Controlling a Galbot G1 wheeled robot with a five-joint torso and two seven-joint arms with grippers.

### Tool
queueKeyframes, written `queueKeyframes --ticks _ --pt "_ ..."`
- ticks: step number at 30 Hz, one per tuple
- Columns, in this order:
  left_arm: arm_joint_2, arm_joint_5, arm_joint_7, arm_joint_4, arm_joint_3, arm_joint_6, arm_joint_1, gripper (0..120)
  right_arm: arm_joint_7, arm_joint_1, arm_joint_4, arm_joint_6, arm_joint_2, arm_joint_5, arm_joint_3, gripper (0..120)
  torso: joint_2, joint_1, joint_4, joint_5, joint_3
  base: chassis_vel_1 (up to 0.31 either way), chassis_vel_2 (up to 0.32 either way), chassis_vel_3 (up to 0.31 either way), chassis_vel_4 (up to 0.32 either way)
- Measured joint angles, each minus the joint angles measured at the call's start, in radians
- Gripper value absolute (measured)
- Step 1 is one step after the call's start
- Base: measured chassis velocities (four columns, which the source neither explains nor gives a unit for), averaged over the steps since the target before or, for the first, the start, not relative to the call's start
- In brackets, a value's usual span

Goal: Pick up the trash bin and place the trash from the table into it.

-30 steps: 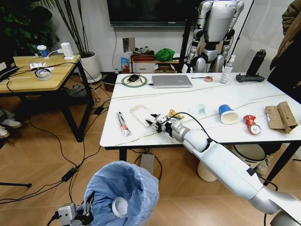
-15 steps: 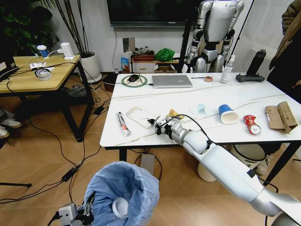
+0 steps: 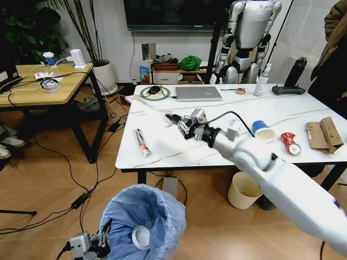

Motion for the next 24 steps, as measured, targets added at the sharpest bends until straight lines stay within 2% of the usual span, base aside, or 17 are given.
queueKeyframes --ticks 3,7,15,24 --pt "0.001 -0.001 0.0 -0.004 -0.002 0.001 0.002 0 -0.055 -0.105 0.1 0.043 -0.039 0.034 -0.042 0 0.0 0.0 -0.0001 0.0003 0.0 0.0 0.0 0.0 0.0" --pt "0.0 -0.002 0.0 -0.008 -0.004 0.001 0.005 0 -0.086 -0.149 0.119 0.063 -0.052 0.033 -0.083 0 0.0 0.0 -0.0001 0.0003 0.0 0.0 0.0 0.0 0.0" --pt "-0.001 -0.026 -0.008 -0.035 -0.045 0.006 0.007 0 -0.136 -0.203 0.079 0.096 -0.05 -0.01 -0.172 0 0.0 0.0 0.0001 0.0002 0.0 0.0 0.0 0.0 0.0" --pt "-0.001 -0.034 -0.01 -0.044 -0.052 0.007 0.009 0 -0.138 -0.203 0.046 0.104 -0.035 -0.039 -0.214 0 0.0 0.0 0.0001 0.0002 0.0 0.0 0.0 0.0 0.0"
